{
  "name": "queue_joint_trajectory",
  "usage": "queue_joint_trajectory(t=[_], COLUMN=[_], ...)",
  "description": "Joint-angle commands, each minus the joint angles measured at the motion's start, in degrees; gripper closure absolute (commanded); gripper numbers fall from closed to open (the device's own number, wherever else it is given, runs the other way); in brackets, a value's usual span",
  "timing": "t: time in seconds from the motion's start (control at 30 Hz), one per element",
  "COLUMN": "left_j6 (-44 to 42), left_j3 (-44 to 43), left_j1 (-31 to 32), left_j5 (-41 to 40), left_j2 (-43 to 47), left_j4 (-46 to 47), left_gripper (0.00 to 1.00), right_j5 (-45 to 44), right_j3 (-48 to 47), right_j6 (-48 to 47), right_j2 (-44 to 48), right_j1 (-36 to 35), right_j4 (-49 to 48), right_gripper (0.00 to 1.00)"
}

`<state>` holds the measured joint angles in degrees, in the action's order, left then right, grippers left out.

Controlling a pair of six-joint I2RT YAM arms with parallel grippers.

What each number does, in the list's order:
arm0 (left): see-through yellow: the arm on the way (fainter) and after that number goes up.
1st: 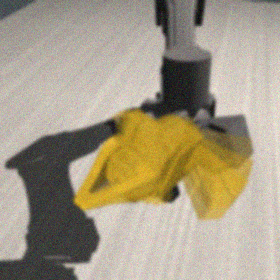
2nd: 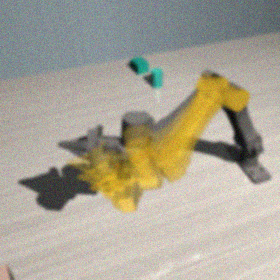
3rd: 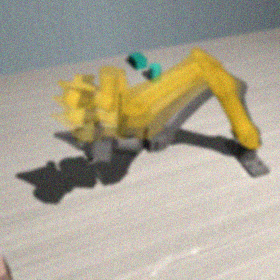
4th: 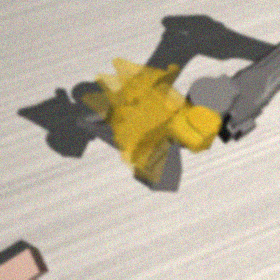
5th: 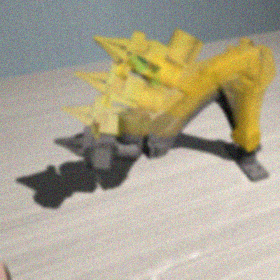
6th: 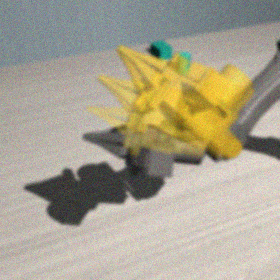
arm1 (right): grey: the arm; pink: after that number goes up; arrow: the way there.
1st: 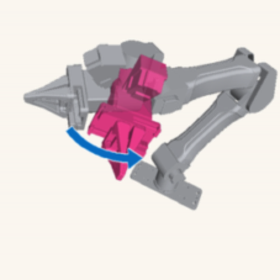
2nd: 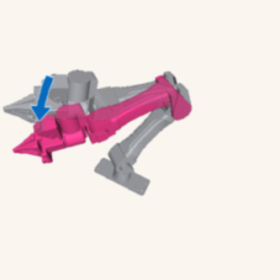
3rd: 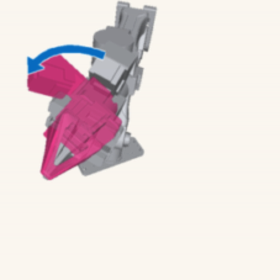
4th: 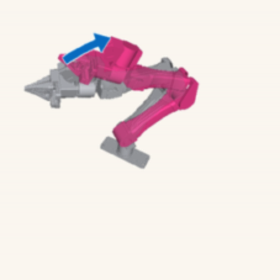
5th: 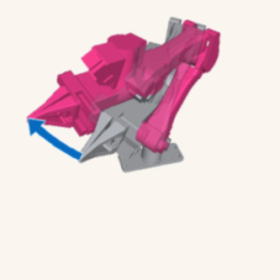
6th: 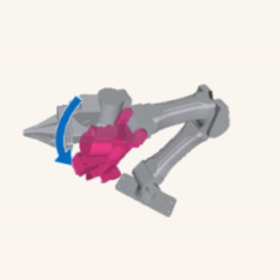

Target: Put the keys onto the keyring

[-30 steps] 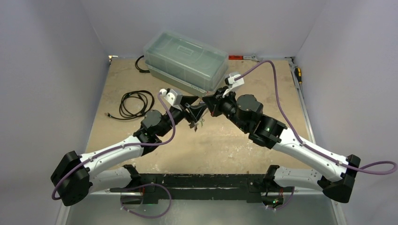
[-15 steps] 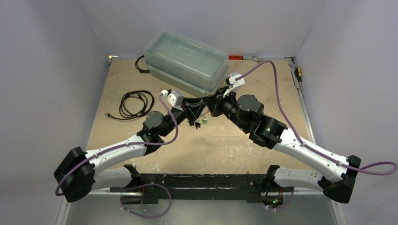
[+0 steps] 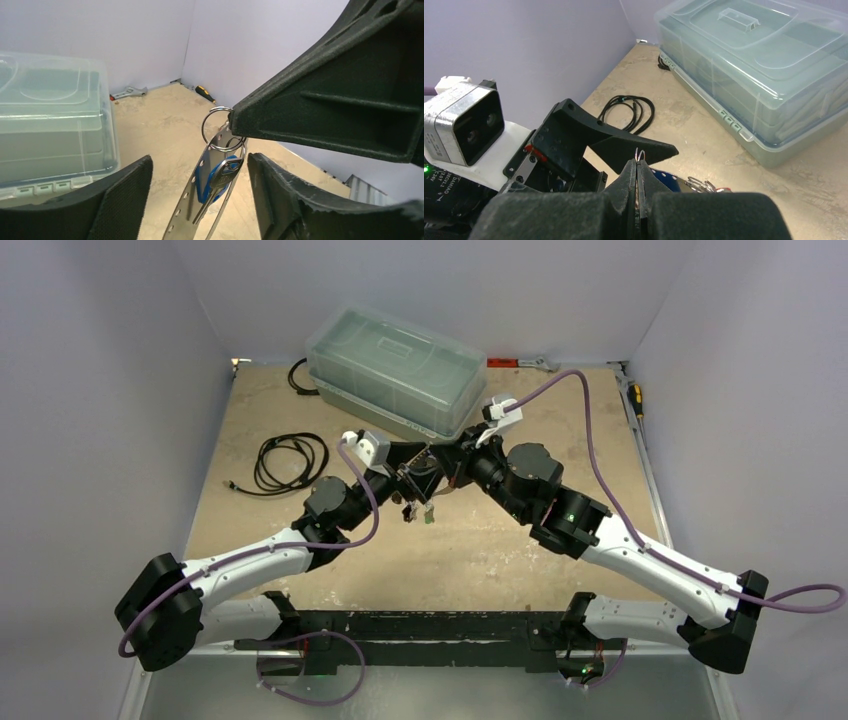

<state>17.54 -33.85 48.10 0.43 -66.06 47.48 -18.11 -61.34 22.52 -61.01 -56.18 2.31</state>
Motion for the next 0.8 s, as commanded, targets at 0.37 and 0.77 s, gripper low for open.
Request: queue_joint_trajectory(t=[0.37,0.77], left_j6=[-0.35,-4.22], left_j3=[-0.45,1.67], left_j1=[0.29,0.30], left_j5=[1.77,5.05], left_j2=[0.33,1.45], left_j4=[4.77,6.74], left_gripper=[0.87,1.00], right_j5=[0.64,-0.47], right_j3=[0.43,-0.58], right_j6=[0.77,-0.53], right_j2=[1.16,1.34], right_j1=[0.02,0.02], right_j4=[-5.15,-3.99], right_gripper=[1.00,1.00])
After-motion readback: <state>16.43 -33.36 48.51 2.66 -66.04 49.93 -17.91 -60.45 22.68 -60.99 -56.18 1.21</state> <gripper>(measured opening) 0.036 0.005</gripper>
